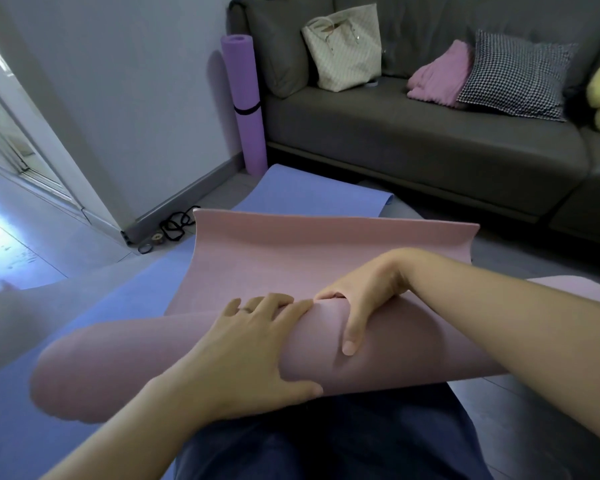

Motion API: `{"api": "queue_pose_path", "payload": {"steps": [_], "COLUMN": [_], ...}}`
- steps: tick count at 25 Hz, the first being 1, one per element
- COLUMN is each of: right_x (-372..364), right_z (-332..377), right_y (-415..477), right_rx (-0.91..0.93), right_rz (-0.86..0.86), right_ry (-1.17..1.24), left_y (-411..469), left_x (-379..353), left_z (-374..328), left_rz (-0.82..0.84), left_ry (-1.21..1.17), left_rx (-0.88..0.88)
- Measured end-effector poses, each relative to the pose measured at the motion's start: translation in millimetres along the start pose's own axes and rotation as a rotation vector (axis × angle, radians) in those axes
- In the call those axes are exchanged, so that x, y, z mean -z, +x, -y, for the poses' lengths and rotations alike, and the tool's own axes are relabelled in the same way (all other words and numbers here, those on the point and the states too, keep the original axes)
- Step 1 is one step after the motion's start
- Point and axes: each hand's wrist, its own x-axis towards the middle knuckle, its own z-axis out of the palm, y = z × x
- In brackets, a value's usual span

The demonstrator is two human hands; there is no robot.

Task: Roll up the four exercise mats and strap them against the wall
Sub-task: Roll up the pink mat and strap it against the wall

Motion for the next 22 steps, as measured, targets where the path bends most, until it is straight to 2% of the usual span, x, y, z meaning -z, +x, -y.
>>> {"api": "queue_pose_path", "payload": {"steps": [2,5,8,11,14,17,22], "right_x": [1.7,-8.4,-53.2,-76.6,-62.0,-54.6,-62.3], "right_z": [1.6,8.1,9.8,-1.0,-8.9,-0.2,20.8], "right_y": [-18.5,-41.3,-33.7,-11.7,-3.0,-13.4,-51.5], "right_rx": [0.083,0.082,0.044,0.013,0.086,0.137,0.237], "right_rz": [-0.069,-0.389,-0.662,-0.851,-0.901,-0.861,-0.763], "right_ry": [0.008,-0.217,-0.583,-0.686,-0.633,-0.662,-0.671], "left_y": [5.3,21.3,42.0,59.1,60.5,45.1,17.0], "left_x": [-4.7,-0.1,13.6,21.3,19.7,19.5,52.6], "left_z": [5.0,10.9,23.3,29.8,26.3,18.5,22.3], "left_rz": [-0.055,-0.034,0.089,0.173,0.143,0.105,0.29], "left_ry": [0.027,-0.06,-0.254,-0.337,-0.226,-0.035,-0.223], "left_rx": [-0.018,0.004,0.038,0.031,0.061,0.044,0.009]}}
